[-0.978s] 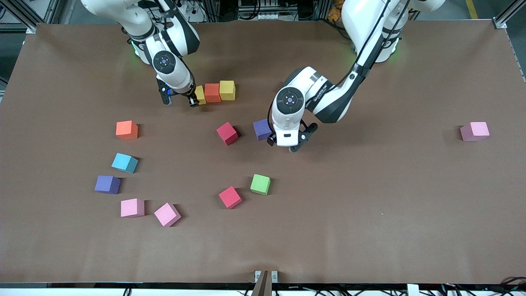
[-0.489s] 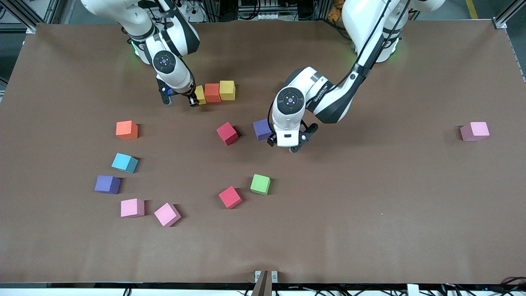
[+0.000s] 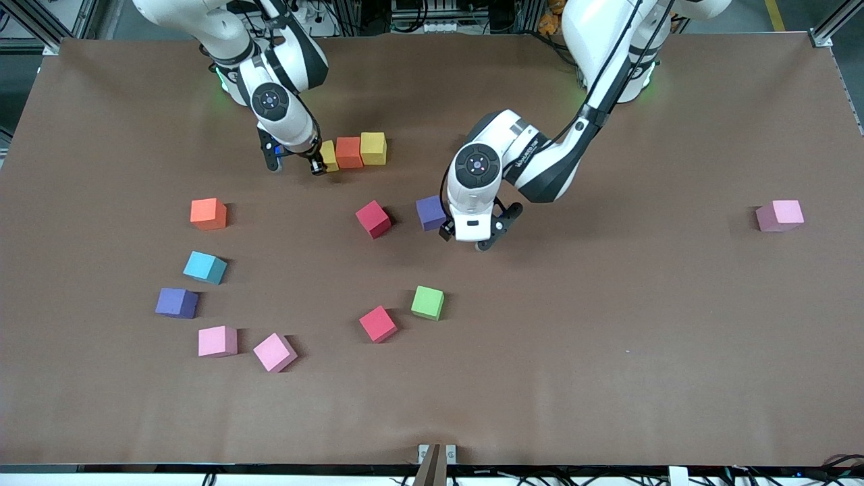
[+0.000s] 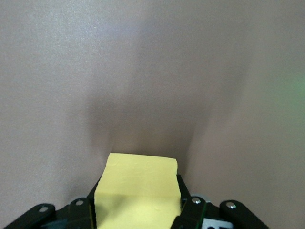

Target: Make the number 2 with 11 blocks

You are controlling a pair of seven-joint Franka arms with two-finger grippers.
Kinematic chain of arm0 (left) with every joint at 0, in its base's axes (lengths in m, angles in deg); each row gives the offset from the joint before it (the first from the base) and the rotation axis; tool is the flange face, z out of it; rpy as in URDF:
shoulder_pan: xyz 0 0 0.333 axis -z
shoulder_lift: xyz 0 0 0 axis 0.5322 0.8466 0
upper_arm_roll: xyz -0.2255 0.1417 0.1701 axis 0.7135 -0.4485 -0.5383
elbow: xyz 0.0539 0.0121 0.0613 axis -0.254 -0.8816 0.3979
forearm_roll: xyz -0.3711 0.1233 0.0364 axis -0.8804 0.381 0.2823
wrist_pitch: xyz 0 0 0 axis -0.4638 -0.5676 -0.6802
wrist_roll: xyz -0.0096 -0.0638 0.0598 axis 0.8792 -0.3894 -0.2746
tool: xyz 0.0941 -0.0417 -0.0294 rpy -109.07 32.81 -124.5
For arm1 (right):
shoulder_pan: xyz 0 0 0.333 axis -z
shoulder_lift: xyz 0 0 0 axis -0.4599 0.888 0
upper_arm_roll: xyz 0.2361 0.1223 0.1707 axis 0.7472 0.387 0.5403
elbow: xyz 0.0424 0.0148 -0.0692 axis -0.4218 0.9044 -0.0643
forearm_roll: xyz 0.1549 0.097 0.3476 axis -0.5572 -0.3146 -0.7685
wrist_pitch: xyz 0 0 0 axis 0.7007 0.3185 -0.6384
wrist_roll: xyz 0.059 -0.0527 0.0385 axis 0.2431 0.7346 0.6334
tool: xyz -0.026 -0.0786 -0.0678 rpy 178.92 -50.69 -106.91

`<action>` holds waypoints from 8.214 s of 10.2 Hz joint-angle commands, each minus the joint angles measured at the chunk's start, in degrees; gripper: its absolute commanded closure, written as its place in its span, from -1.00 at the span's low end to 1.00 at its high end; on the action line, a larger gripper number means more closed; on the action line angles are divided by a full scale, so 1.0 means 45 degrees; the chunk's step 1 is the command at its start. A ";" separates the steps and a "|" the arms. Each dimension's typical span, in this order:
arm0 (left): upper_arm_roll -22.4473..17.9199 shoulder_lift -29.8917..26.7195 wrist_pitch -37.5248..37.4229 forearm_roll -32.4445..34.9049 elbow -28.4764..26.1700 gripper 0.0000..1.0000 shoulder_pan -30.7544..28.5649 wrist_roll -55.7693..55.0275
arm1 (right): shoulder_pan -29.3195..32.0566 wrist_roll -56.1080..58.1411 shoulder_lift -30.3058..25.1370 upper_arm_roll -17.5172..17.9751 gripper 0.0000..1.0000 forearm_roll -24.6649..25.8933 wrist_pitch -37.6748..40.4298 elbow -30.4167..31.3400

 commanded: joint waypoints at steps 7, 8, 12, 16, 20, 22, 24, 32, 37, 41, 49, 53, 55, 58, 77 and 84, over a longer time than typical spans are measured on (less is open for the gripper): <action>0.0049 -0.0034 -0.0184 0.0303 0.0099 -1.00 -0.0078 0.0154 | 0.1295 0.2661 -0.0583 -0.0263 1.00 -0.0091 -0.0150 -0.0595; 0.0049 -0.0034 -0.0184 0.0322 0.0100 -1.00 -0.0078 0.0154 | 0.1296 0.3167 -0.0583 -0.0498 1.00 -0.0072 0.0159 -0.0984; 0.0049 -0.0034 -0.0184 0.0323 0.0100 -1.00 -0.0058 0.0154 | 0.0868 0.3583 -0.0583 -0.0131 1.00 -0.0013 0.3531 -0.3909; 0.0049 -0.0015 -0.0184 0.0459 0.0100 -1.00 -0.0058 0.0154 | -0.0362 0.3467 -0.0407 0.0670 1.00 -0.0149 0.4068 -0.5437; 0.0049 0.0024 -0.0184 0.0459 0.0100 -1.00 -0.0058 0.0154 | -0.1574 -0.0567 0.1075 0.0984 1.00 -0.0441 0.3933 -0.6944; 0.0049 0.0044 -0.0184 0.0459 0.0100 -1.00 -0.0038 0.0154 | -0.1731 -0.1549 0.1272 0.1004 1.00 -0.0482 0.3932 -0.6673; 0.0049 0.0044 -0.0184 0.0459 0.0100 -1.00 -0.0038 0.0154 | -0.1673 -0.2256 0.1157 0.1236 1.00 -0.1333 0.3273 -0.5953; 0.0049 0.0103 -0.0184 0.0595 0.0119 -1.00 -0.0038 0.0154 | -0.1712 -0.4755 0.1739 0.2428 1.00 -0.1575 0.0790 -0.4503; 0.0049 0.0200 -0.0184 0.0694 0.0139 -1.00 -0.0038 0.0154 | -0.1712 -0.5361 0.2347 0.2897 1.00 -0.1575 -0.0306 -0.4310; 0.0049 0.0200 -0.0184 0.0694 0.0139 -1.00 -0.0038 0.0154 | -0.1634 -0.5577 0.2249 0.3133 1.00 -0.1575 -0.0965 -0.3588; 0.0049 0.0239 -0.0165 0.0772 0.0158 -1.00 -0.0019 0.0154 | -0.1517 -0.5597 0.2034 0.3309 1.00 -0.1595 -0.2435 -0.2628; 0.0049 0.0298 -0.0164 0.0772 0.0158 -1.00 -0.0019 0.0154 | -0.1361 -0.5597 0.2035 0.3309 1.00 -0.1595 -0.2843 -0.2376; 0.0049 0.0298 -0.0145 0.0772 0.0158 -1.00 -0.0019 0.0154 | -0.1361 -0.5597 0.2073 0.3309 1.00 -0.1595 -0.2904 -0.2374; 0.0049 0.0337 -0.0126 0.0772 0.0158 -1.00 -0.0019 0.0154 | -0.1360 -0.5597 0.2112 0.3309 1.00 -0.1595 -0.2962 -0.2374; 0.0030 0.0396 -0.0067 0.0850 0.0158 -1.00 -0.0019 0.0154 | -0.1321 -0.5089 0.2015 0.3309 -1.00 -0.1478 -0.2396 -0.2511; 0.0049 0.0396 -0.0067 0.0850 0.0178 -1.00 -0.0019 0.0116 | -0.1147 -0.5089 0.1976 0.3289 -1.00 -0.1011 -0.2416 -0.2627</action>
